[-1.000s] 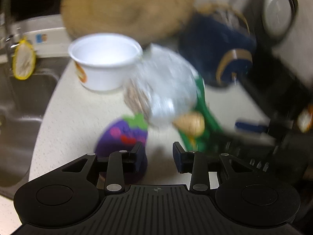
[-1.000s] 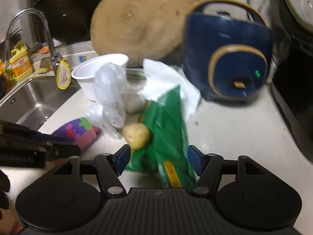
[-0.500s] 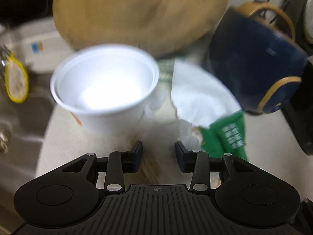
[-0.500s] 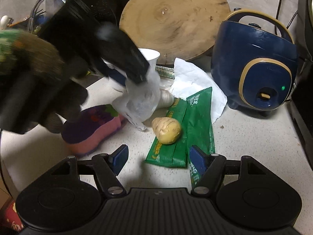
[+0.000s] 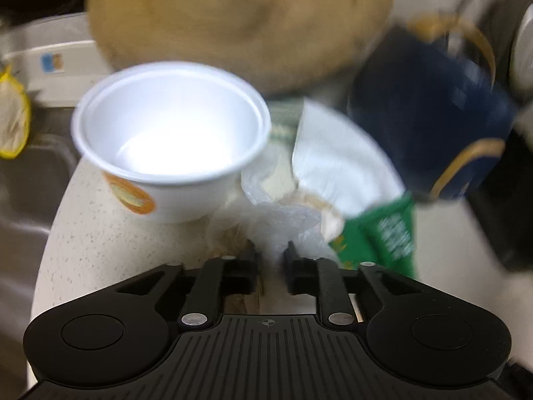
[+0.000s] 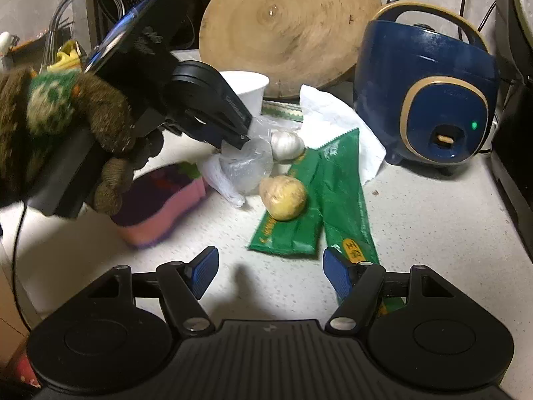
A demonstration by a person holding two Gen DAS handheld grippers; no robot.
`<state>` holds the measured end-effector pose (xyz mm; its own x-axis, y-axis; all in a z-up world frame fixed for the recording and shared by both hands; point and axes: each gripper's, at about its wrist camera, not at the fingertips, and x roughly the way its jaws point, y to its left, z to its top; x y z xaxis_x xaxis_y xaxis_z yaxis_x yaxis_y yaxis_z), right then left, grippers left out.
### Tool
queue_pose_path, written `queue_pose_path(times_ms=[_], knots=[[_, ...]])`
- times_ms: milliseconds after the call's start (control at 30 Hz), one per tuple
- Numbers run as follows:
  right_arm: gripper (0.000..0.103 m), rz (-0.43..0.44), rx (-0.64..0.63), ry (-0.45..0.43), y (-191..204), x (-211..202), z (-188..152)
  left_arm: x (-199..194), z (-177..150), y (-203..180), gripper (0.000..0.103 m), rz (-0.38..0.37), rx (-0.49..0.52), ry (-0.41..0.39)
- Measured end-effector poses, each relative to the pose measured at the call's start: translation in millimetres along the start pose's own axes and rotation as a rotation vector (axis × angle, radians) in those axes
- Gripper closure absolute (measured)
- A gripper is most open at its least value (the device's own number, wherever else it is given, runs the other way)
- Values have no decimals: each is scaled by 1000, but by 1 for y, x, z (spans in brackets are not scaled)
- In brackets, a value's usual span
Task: Collect trash
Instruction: 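Grasp the clear plastic bag with the left gripper and lift it, then grasp the purple eggplant sponge with the right gripper while the left gripper holds the bag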
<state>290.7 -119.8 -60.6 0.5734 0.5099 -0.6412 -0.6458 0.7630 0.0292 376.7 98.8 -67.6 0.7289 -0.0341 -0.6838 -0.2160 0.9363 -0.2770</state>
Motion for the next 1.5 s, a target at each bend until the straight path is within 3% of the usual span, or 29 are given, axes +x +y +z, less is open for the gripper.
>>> queue_pose_path(times_ms=[100,233,300,400,533,733,933,1133,1333,1500], knots=[[33,7,-10,-52,8,-7,7,-35,-2,6,87,-42,-3,-118],[33,79,-2,-74,25,-7,18,-90,-10,21,87,-80,-37,-246],[33,100,-17,-75,42,-2,24,-115,-15,34,87,-61,-71,-294],[33,80,-79,-66,75,10,32,-142,-23,53,87,37,-114,-342],[32,60,-95,-53,108,31,43,-160,-35,75,87,110,-163,-337],[32,-60,-204,-51,139,63,45,-169,-56,93,87,110,-182,-302],[31,-132,-215,-66,114,50,26,-158,-67,87,87,101,-148,-244],[31,-26,-48,-34,70,44,22,-145,-71,75,87,70,-113,-197],[29,37,-88,-108,63,33,23,-139,-80,71,87,57,-106,-164],[29,60,-65,-83,60,46,29,-130,-94,73,87,56,-136,-111]])
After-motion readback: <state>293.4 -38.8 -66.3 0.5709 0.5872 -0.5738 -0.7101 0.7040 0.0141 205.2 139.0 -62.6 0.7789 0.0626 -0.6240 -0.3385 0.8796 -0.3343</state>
